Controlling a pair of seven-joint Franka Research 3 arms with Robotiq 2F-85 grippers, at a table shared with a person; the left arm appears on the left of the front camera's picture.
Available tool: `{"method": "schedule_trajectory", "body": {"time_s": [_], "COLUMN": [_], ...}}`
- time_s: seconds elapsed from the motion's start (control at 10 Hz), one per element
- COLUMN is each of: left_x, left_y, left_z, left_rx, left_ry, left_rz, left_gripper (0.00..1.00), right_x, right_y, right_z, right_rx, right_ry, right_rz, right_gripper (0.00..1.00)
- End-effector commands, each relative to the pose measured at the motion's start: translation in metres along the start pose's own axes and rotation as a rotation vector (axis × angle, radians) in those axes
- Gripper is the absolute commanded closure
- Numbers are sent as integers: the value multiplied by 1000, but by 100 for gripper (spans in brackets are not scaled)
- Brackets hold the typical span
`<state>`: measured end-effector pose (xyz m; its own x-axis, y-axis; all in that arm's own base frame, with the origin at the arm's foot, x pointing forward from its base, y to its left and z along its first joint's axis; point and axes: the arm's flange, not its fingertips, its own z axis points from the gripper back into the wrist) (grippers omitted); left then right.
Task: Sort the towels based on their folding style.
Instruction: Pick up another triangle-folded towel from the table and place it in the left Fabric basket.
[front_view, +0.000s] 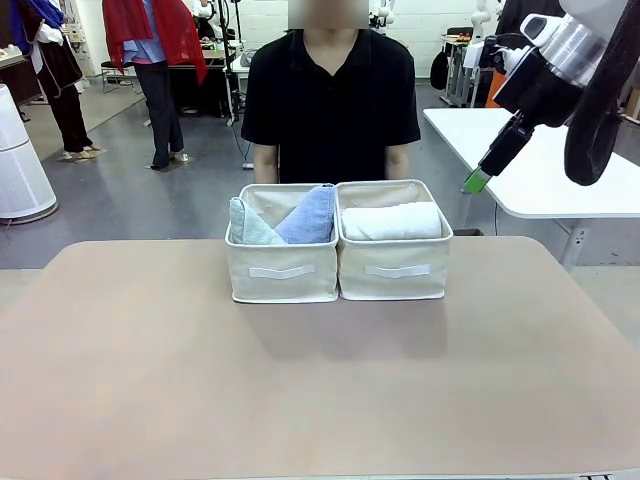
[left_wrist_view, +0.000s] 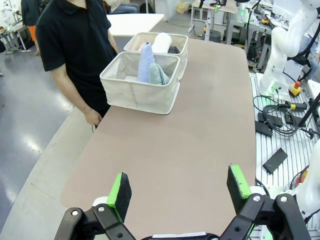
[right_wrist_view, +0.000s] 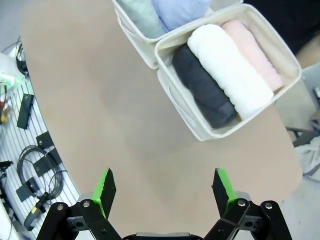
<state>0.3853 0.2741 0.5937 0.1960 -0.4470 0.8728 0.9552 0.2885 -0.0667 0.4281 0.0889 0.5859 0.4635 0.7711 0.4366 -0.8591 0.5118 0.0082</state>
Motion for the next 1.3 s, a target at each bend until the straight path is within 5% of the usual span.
{"method": "schedule_trajectory", "body": {"time_s": [0.0, 0.3, 0.4, 0.7, 0.9, 1.2], "left_x": [0, 0, 0, 0, 0, 0], "left_y": [-2, -2, -2, -2, -2, -2], "left_z": [1, 1, 1, 1, 1, 1], "left_rx": [-1, -1, -1, -1, -1, -1], "left_ry": [-6, -6, -6, -6, -6, -6], "left_rz": [-20, -20, -20, -20, -20, -20], "left_gripper": [0, 0, 0, 0, 0, 0], "right_x": [3, 1, -18, -91, -131, -175], "right_y": [-3, 1, 0, -45, -96, -156], "right_z": [0, 0, 25, 117, 134, 124], "right_rx": [-5, 3, 116, 347, 335, 348], "right_ry": [14, -2, 2, -222, -392, -503], "right_rz": [-7, 2, 193, 359, 248, 158], "right_gripper": [0, 0, 0, 0, 0, 0]}}
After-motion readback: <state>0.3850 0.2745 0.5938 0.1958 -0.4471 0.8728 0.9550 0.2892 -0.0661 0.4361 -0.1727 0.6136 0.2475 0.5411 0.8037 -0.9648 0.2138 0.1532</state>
